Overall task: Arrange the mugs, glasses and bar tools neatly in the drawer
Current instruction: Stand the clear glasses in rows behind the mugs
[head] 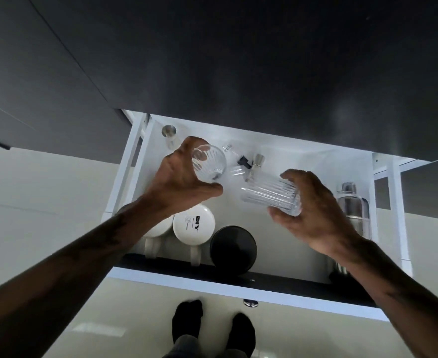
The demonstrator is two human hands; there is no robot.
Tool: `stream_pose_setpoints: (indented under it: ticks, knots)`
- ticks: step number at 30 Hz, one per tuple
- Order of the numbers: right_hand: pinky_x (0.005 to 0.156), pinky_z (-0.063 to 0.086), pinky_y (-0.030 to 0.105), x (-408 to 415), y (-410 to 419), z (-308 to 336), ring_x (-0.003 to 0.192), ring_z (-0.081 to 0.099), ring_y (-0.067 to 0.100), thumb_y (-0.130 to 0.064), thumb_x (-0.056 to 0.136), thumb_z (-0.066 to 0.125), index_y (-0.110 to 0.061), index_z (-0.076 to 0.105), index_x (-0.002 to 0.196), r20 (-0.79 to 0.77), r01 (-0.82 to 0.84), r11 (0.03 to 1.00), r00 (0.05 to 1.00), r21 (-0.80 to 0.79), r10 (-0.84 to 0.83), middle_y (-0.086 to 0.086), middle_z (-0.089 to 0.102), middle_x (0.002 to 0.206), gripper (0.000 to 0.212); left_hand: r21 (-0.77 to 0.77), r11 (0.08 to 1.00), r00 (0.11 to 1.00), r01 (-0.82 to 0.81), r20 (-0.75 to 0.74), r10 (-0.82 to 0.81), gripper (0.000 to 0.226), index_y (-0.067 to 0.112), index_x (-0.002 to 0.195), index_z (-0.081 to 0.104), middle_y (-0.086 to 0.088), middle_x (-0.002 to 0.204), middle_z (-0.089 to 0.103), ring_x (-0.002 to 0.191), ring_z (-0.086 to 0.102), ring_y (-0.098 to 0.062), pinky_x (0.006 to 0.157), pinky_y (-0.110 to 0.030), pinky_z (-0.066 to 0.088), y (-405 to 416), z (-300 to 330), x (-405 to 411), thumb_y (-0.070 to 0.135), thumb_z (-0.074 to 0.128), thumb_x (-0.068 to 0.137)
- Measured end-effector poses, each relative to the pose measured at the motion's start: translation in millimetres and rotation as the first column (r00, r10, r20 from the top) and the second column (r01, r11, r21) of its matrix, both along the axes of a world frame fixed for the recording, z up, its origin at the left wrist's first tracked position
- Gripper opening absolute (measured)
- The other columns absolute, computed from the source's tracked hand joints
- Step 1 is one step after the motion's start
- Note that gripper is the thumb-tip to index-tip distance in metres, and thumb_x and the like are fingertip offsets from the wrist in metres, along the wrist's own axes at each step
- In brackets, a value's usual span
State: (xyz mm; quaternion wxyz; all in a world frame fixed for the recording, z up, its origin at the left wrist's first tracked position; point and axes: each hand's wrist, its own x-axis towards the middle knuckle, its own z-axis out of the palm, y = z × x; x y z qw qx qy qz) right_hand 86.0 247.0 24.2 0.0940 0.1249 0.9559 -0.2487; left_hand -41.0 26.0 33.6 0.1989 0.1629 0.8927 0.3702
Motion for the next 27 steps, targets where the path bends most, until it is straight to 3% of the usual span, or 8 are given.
stream_pose_setpoints:
  ticks: [4,8,14,18,21,27]
  knots:
    - [0.094,0.04,0.031,-42,-41,-12,0.119,0.045,0.024,-0.033,0.079,0.072,-0.019,0.047,0.134,-0.043,-0.103,0.994,0.994,-0.04,0.101,0.006,0.051,0.128,0.063,-0.162,0.986,0.996,0.045,-0.066,-0.056,0.085,0.018,0.133,0.042,-0.006,0.129,0.055,0.106,0.046,-0.015,0.084,-0.027,0.043,-31,-4,-17,0.02,0.088,0.061]
    - [0.098,0.042,0.034,-81,-78,-25,0.125,0.038,0.024,-0.027,0.082,0.069,-0.023,0.043,0.139,-0.006,-0.186,0.983,0.983,0.007,0.186,0.009,0.046,0.134,0.063,-0.238,0.964,0.991,0.117,-0.041,-0.13,0.084,0.02,0.13,0.045,-0.005,0.129,0.058,0.111,0.054,-0.021,0.086,-0.031,0.049,-49,-16,-18,0.023,0.088,0.059]
    - [0.085,0.043,0.031,-99,-99,-34,0.119,0.043,0.025,-0.02,0.078,0.074,-0.018,0.042,0.133,0.076,-0.32,0.945,0.946,0.064,0.315,0.01,0.052,0.125,0.064,-0.259,0.955,0.988,0.145,-0.008,-0.152,0.082,0.017,0.127,0.042,-0.008,0.128,0.055,0.106,0.051,-0.021,0.078,-0.031,0.046,-50,-47,-13,0.025,0.087,0.059]
    - [0.086,0.046,0.035,-101,-100,-36,0.117,0.045,0.026,-0.023,0.076,0.075,-0.018,0.044,0.131,0.131,-0.359,0.932,0.928,0.048,0.35,0.011,0.053,0.122,0.064,-0.302,0.941,0.988,0.15,0.008,-0.155,0.083,0.014,0.123,0.039,-0.013,0.124,0.055,0.105,0.055,-0.029,0.075,-0.032,0.044,-47,-59,-17,0.025,0.089,0.057]
    - [0.079,0.043,0.03,-105,-101,-38,0.115,0.047,0.025,-0.024,0.075,0.077,-0.02,0.045,0.13,0.138,-0.396,0.917,0.911,0.04,0.388,0.01,0.052,0.122,0.064,-0.327,0.933,0.988,0.15,0.02,-0.152,0.083,0.014,0.12,0.037,-0.015,0.119,0.057,0.1,0.055,-0.029,0.071,-0.033,0.044,-49,-62,-23,0.026,0.089,0.056]
    - [0.074,0.038,0.027,-110,-100,-39,0.108,0.051,0.026,-0.015,0.073,0.079,-0.02,0.044,0.132,0.181,-0.482,0.876,0.862,0.001,0.474,0.011,0.046,0.123,0.069,-0.346,0.917,0.98,0.197,0.059,-0.188,0.087,0.013,0.125,0.035,-0.015,0.126,0.055,0.108,0.056,-0.032,0.077,-0.034,0.048,-50,-58,-26,0.028,0.089,0.059]
